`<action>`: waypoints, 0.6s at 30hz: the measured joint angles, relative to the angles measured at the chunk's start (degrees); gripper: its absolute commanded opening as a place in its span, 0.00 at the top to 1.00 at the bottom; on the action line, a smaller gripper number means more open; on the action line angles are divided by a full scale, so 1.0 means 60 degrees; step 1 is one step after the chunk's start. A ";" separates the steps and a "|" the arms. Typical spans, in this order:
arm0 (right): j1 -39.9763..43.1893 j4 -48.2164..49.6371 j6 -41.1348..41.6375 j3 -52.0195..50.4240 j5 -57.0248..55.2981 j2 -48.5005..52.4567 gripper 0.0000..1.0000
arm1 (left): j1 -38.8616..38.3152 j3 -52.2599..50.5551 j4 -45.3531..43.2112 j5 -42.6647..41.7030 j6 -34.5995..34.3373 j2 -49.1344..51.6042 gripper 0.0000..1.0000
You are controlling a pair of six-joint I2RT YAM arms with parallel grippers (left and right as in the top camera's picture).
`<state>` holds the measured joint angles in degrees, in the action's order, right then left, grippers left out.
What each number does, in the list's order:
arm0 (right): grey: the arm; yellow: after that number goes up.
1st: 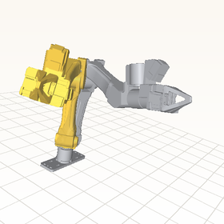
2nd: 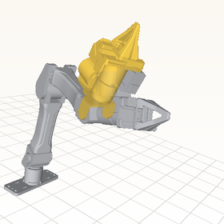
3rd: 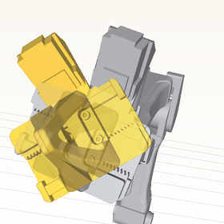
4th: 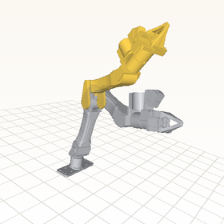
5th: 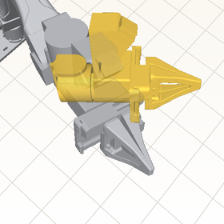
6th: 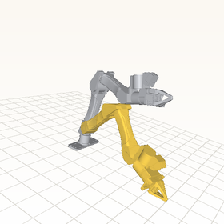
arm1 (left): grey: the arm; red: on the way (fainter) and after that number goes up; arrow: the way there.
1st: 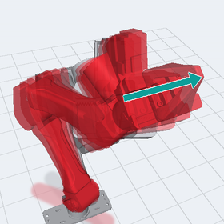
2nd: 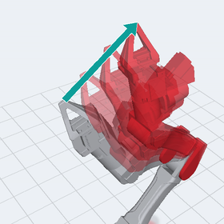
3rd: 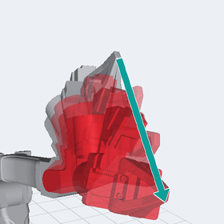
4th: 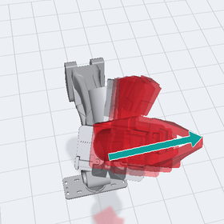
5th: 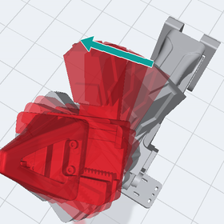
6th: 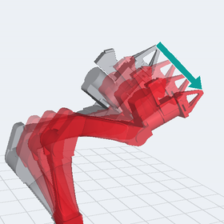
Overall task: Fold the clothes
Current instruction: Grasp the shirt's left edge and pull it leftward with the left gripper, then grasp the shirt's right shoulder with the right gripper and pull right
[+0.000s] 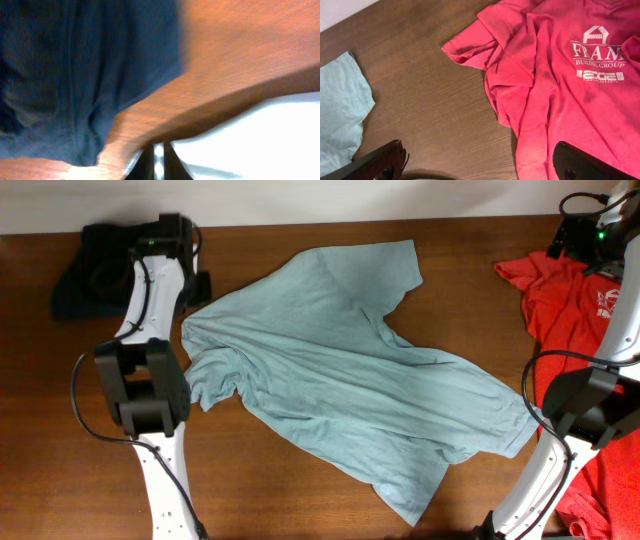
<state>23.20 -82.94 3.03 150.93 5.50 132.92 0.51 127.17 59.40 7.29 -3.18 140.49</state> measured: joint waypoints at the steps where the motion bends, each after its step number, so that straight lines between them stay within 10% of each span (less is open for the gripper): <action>1: 0.0000 0.0000 0.0004 0.0000 0.0000 0.0000 0.01 | -0.0087 0.0182 0.0000 -0.0178 -0.0015 -0.0098 0.82; 18: 0.0000 0.0900 -0.0004 0.0000 0.0208 0.0000 0.01 | -0.0823 0.1228 0.1665 -0.1734 -0.0160 -0.3654 0.01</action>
<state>23.20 -77.54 3.01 150.93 6.74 132.92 -4.43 134.54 69.38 -3.11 -4.14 118.56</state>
